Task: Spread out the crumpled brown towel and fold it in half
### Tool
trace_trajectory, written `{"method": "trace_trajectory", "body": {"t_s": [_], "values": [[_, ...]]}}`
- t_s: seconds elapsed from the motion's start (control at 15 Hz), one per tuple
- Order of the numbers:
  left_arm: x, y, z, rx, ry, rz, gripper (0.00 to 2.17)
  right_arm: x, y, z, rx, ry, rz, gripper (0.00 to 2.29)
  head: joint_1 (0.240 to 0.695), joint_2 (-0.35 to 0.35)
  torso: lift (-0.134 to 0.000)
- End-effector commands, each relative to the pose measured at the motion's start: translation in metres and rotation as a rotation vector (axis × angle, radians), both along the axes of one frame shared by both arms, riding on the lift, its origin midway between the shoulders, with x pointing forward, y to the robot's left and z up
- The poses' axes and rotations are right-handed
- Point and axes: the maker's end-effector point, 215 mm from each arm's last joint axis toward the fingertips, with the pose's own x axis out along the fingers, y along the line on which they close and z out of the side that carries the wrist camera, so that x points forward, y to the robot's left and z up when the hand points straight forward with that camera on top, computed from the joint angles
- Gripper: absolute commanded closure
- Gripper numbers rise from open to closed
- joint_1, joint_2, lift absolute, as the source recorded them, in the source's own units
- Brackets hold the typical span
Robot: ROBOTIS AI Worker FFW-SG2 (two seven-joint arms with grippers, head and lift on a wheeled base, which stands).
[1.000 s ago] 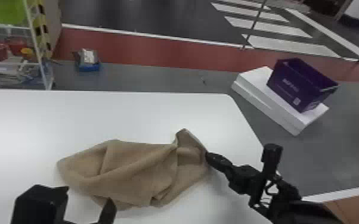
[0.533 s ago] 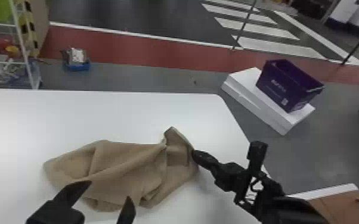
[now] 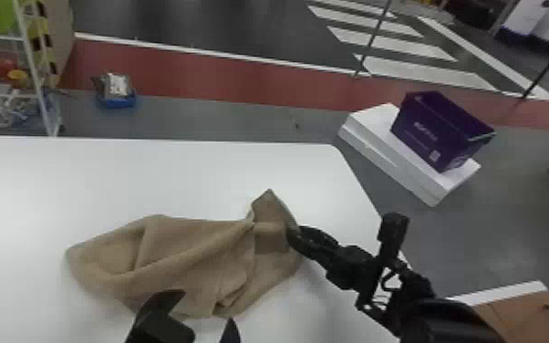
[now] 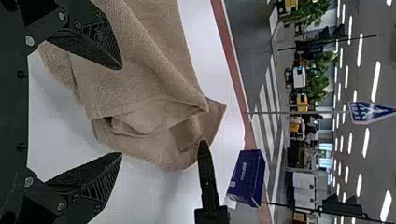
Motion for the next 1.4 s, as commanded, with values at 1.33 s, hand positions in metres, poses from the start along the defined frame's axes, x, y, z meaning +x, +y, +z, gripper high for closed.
{"method": "trace_trajectory", "body": {"t_s": [1.33], "values": [[0.017, -0.022, -0.036, 0.094, -0.116, 0.016, 0.36, -0.003, -0.06, 0.014, -0.051, -0.001, -0.115, 0.07, 0.695, -0.35, -0.123]]}}
